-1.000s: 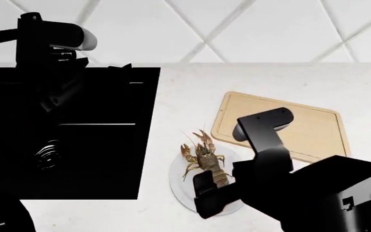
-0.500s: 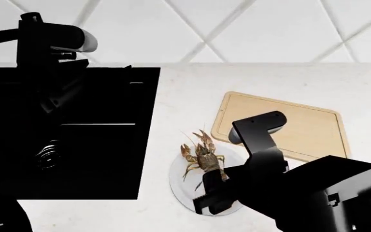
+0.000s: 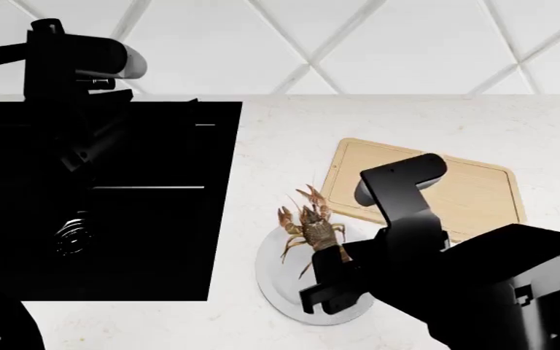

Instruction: Pick the lobster from the plate and place it on the cutting board. Then pick the condiment bottle from the cabinet and place it next to the cutting board.

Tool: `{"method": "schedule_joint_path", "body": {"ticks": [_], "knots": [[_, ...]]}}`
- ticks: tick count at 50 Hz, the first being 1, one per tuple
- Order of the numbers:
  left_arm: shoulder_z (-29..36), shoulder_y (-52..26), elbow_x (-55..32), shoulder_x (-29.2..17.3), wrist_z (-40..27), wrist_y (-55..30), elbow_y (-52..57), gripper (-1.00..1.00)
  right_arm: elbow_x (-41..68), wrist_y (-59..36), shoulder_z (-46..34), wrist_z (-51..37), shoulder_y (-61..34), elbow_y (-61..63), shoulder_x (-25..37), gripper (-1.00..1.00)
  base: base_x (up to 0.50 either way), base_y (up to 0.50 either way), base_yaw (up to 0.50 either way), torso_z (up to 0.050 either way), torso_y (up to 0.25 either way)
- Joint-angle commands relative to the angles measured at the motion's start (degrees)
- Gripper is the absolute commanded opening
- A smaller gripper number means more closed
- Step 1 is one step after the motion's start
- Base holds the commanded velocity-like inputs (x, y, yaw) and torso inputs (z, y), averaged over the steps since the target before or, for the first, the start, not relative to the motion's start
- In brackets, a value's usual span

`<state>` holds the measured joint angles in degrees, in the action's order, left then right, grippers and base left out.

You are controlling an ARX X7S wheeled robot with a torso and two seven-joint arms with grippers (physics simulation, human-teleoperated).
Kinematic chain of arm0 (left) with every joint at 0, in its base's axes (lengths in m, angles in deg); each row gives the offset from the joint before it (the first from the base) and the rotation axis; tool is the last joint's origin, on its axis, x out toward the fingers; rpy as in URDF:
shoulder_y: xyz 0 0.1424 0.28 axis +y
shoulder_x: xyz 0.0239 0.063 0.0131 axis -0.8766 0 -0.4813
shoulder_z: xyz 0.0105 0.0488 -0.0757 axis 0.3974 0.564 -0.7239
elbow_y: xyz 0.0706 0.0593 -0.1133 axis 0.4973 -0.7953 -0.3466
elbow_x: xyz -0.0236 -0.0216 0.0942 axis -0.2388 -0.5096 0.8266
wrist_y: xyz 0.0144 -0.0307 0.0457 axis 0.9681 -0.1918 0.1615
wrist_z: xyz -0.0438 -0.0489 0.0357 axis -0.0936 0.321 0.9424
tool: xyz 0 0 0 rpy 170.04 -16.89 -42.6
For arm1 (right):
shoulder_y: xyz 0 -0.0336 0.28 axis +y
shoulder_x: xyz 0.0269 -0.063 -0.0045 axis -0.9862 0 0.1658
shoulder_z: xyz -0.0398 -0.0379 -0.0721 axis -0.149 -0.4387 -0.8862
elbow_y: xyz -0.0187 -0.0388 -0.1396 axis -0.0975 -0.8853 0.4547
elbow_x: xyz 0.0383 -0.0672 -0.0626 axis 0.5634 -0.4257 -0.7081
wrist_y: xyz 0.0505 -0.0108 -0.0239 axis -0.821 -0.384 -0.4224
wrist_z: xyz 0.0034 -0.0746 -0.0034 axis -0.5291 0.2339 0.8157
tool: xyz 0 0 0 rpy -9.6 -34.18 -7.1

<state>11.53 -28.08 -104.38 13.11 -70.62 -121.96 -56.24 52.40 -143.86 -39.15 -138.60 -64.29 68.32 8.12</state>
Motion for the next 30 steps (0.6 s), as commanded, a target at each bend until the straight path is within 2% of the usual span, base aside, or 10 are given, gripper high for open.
{"method": "schedule_joint_path", "body": {"ticks": [1, 15, 30], "knots": [[0.3, -0.5, -0.9, -0.4, -0.7, 0.1, -0.3, 1.0, 2.2, 0.6, -0.7, -1.7, -5.9, 0.4, 0.8, -1.0, 0.0, 0.0, 0.0, 0.0, 0.0], [0.5, -0.6, -1.8, -0.8, -1.3, 0.2, -0.3, 1.0, -1.5, -2.2, 0.6, 1.8, -11.3, -5.8, 3.0, -1.0, 0.0, 0.0, 0.0, 0.0, 0.001], [0.2, -0.4, -3.2, -1.3, -2.4, -0.3, 0.2, 1.0, -15.0, -7.5, 2.4, 12.3, -15.5, -18.3, 4.5, -1.0, 0.0, 0.0, 0.0, 0.0, 0.0]]}}
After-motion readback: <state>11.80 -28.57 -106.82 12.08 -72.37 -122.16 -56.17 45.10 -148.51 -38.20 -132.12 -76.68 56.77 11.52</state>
